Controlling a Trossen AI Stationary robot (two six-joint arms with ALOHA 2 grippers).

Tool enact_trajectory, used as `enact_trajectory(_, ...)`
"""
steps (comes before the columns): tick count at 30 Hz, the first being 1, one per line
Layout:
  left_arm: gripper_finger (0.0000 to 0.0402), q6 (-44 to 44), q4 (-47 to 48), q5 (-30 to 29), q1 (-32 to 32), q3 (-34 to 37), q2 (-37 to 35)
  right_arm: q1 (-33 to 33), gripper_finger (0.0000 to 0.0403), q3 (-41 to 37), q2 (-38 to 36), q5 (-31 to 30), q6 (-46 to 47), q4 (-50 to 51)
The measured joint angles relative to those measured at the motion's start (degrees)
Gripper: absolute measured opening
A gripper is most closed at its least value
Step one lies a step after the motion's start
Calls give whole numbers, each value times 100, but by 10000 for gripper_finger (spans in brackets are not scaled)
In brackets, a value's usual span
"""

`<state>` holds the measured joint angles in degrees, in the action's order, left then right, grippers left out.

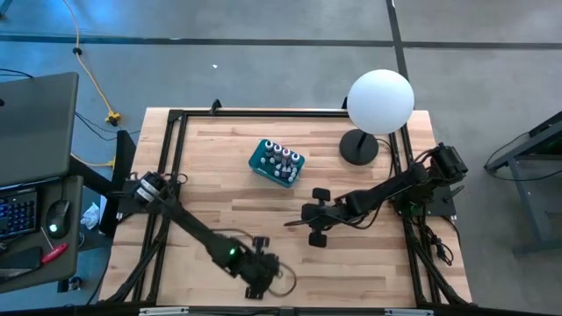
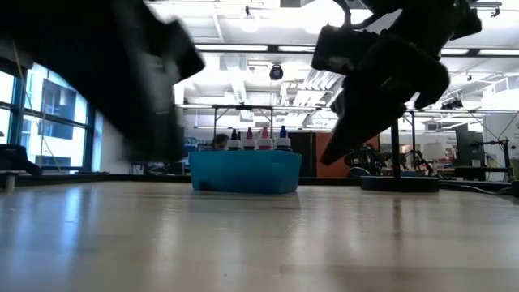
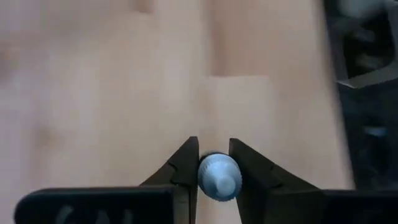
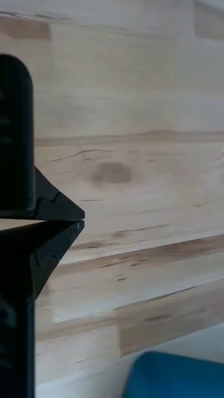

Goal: Pick & Place food coloring
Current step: Put the small purple food coloring bottle into the blue bin

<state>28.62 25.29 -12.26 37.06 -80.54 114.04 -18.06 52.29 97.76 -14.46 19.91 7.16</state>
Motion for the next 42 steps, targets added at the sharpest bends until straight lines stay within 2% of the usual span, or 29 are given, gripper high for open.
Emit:
enact_trajectory(4,77,-298,635,-211,-390,-134,-267,0,1,2,-306,46,569,793)
enact_trajectory(7,80,-867,974,-267,-833,-148,-516,-17,1,-2,-684,-65,1269,1846)
enact_trajectory(11,81,-1762,1261,-381,-1645,-145,-722,-176,0,-2,-1217,-704,1920,2839)
enact_trajectory(15,82,-2440,1289,-165,-2488,-145,-770,-388,0,-2,-1820,-1281,2563,3649)
enact_trajectory(20,82,-3145,1135,98,-3293,-141,-769,-357,0,-2,-2499,-2569,4091,4560)
enact_trajectory(22,82,-3251,1004,91,-3584,-141,-769,-240,0,-2,-2616,-2789,4088,4527)
enact_trajectory(27,83,-3260,1014,310,-4138,-142,-745,171,0,-2,-2626,-2651,3656,4412)
enact_trajectory(30,83,-3297,1033,533,-4348,-141,-695,411,0,-2,-2626,-2802,3655,4404)
enact_trajectory(35,83,-3279,1132,725,-4546,-128,-552,673,0,-2,-2626,-2807,3461,4366)
enact_trajectory(42,83,-3651,977,575,-4572,-153,-370,881,0,-2,-2626,-2824,2963,4035)
